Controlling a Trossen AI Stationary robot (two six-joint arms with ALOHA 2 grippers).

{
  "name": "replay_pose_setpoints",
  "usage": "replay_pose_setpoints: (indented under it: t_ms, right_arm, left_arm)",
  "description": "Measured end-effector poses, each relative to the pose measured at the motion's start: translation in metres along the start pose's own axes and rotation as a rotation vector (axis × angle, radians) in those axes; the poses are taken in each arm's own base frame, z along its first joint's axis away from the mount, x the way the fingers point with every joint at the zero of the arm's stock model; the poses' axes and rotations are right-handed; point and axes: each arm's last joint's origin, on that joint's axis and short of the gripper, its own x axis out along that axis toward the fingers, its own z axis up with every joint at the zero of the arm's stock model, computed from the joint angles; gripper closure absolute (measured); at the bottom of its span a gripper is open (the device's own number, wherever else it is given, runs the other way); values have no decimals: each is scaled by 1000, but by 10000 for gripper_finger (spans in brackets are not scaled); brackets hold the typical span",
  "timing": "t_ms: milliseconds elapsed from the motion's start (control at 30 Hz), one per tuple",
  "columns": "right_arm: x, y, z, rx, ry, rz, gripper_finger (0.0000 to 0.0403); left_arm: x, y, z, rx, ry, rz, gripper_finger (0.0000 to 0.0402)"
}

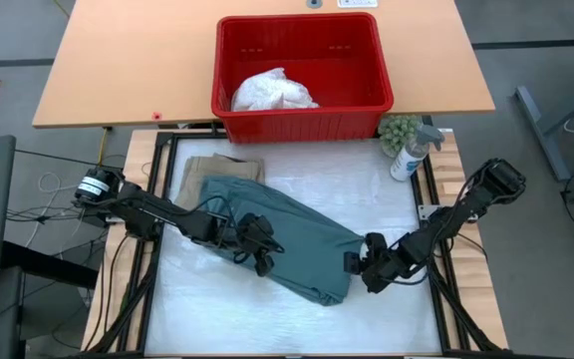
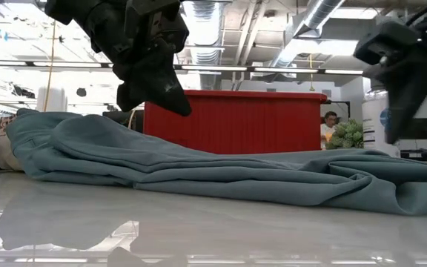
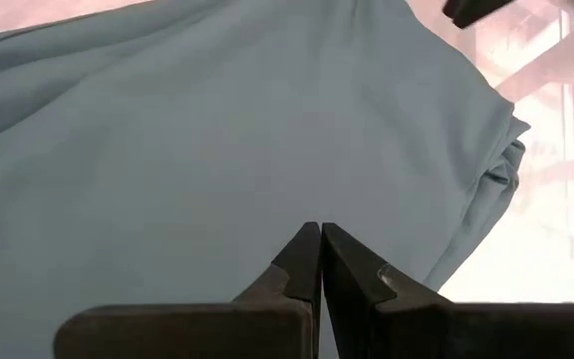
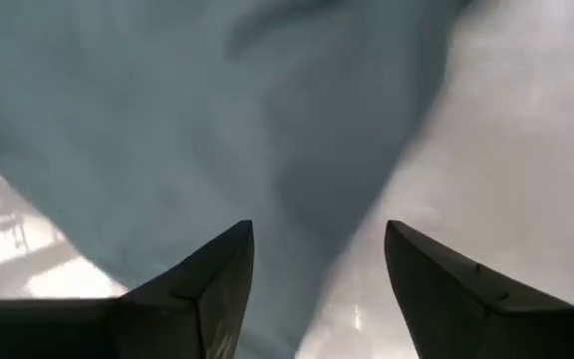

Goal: Fold Laundry from Bin
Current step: Fold the blue pants in the red bin

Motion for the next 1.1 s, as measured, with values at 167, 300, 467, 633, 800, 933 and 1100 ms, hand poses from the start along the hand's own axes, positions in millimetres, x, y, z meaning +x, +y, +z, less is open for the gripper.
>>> replay_pose_setpoints:
  t_ms: [167, 300, 467, 633, 800, 933, 1100]
  right_arm:
    - [8, 2, 8, 15, -59, -18, 155]
    - [26, 2, 5, 41, -73, -38, 158]
    - [42, 4, 1, 55, -76, -20, 158]
    - [49, 6, 6, 85, -87, -40, 162]
    - [51, 3, 14, 120, -58, -139, 229]
    - [51, 0, 17, 79, -51, -193, 343]
    - [49, -4, 14, 62, -48, -209, 376]
  left_arm:
    - [0, 0, 0, -3, -4, -2, 401]
    - [0, 0, 0, 2, -4, -2, 401]
    - [0, 0, 0, 1, -3, -3, 401]
    - [0, 0, 0, 3, -4, -2, 401]
    - [0, 0, 1, -2, -6, -4, 401]
    - [0, -3, 4, -20, -31, -38, 401]
    - [-1, -5, 10, -41, -45, -127, 401]
